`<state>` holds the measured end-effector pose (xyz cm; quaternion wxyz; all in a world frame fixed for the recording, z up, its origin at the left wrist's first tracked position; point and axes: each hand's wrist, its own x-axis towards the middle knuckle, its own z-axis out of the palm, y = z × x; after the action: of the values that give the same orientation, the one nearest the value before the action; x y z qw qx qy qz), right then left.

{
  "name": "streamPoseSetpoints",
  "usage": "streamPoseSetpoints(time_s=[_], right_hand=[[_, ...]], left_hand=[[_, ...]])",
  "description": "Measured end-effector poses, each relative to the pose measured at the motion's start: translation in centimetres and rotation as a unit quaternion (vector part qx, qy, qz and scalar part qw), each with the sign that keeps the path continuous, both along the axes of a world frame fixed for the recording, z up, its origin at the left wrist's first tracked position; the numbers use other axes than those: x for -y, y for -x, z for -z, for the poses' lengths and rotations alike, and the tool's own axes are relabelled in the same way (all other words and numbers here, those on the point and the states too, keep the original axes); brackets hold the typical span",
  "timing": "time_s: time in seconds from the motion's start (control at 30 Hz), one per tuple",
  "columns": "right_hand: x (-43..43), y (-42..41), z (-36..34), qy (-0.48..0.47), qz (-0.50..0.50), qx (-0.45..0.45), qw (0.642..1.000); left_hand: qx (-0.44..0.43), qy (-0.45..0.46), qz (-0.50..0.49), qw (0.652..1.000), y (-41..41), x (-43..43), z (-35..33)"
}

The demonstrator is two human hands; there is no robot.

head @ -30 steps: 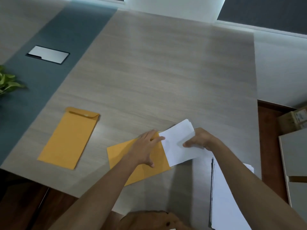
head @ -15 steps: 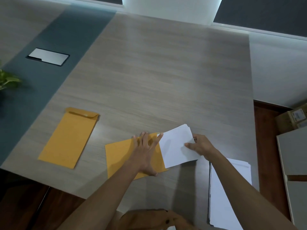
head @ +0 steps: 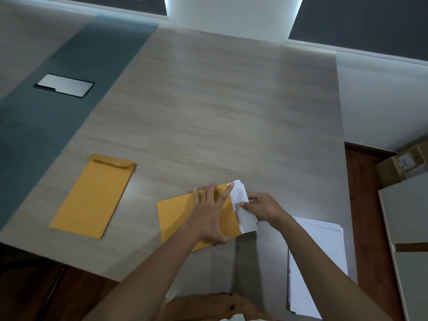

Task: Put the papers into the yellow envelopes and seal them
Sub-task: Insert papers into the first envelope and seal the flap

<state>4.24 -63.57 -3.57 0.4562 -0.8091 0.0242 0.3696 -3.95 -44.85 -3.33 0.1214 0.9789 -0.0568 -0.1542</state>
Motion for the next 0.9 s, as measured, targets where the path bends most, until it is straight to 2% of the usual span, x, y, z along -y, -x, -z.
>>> streamPoseSetpoints(time_s=[0.1, 0.33, 0.6, 0.77, 0.9], right_hand=[[0.9, -0.7, -0.5, 0.008, 0.014, -0.004, 1.000], [-0.3, 0.1, -0.7, -0.044, 0.012, -0.086, 0.995], [-1.3, 0.7, -0.7, -0.057, 0.001, -0.120, 0.991], [-1.7, 1.1, -0.4, -0.078, 0.001, -0.123, 0.989], [-0.8, 1.1, -0.4, -0.051, -0.009, -0.080, 0.995]], left_hand=[[0.002, 0.002, 0.011, 1.000, 0.2, -0.1, -0.3], [0.020, 0.015, 0.039, 0.999, 0.1, 0.5, -0.9], [0.025, 0.024, 0.043, 0.998, 0.4, 0.9, -1.0], [0.033, 0.053, 0.047, 0.997, 0.5, 1.4, -0.8], [0.015, 0.058, 0.020, 0.998, 0.6, 1.0, -0.1]])
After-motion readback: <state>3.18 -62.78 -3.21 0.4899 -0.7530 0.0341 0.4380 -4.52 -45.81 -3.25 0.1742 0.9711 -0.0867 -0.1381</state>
